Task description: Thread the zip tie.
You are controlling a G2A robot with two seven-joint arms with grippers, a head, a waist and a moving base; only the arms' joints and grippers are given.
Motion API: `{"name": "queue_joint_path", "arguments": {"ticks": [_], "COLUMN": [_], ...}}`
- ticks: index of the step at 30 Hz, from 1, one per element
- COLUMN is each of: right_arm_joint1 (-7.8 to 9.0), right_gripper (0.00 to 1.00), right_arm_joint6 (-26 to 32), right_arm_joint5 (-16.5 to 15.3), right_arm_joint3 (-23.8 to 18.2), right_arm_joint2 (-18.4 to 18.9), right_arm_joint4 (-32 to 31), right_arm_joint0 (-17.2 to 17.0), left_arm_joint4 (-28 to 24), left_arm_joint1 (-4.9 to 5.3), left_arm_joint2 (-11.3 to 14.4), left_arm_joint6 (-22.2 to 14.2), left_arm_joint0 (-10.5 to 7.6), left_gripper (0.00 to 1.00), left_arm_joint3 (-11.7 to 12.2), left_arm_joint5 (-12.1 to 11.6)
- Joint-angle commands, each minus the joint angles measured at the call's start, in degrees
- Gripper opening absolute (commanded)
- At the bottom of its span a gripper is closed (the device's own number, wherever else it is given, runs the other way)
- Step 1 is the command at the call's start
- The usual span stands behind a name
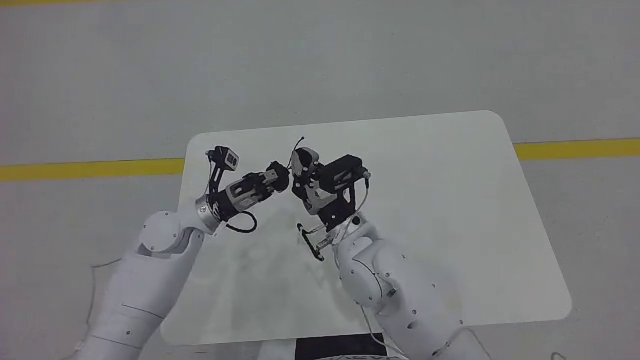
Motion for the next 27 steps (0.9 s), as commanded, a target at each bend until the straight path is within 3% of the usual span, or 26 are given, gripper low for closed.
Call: {"name": "queue_joint_path", "arguments": {"ticks": [1, 8, 27], "right_arm_joint1": [0.01, 0.02, -0.32], "right_gripper": [0.0, 0.0, 0.0], "right_arm_joint6": [0.0, -2.1, -1.4], "right_arm_joint5": [0.0, 1.8, 3.1], "right_arm_joint3": [0.0, 1.3, 2.4], "right_arm_joint2": [0.0, -0.5, -0.9], "right_arm_joint4": [-0.2, -5.8, -8.5], "right_arm_joint0": [0.0, 0.4, 0.9], "left_arm_joint4": [0.0, 0.0, 0.0], "left_arm_joint1": [0.0, 0.0, 0.0], "left_arm_joint2": [0.0, 0.0, 0.0], "left_arm_joint6": [0.0, 0.0, 0.0], "left_arm_joint0": [0.0, 0.0, 0.0], "left_gripper": [0.0, 0.0, 0.0], "left_arm_joint3": [0.0, 0.0, 0.0], "left_arm_joint5": [0.0, 0.0, 0.0]}}
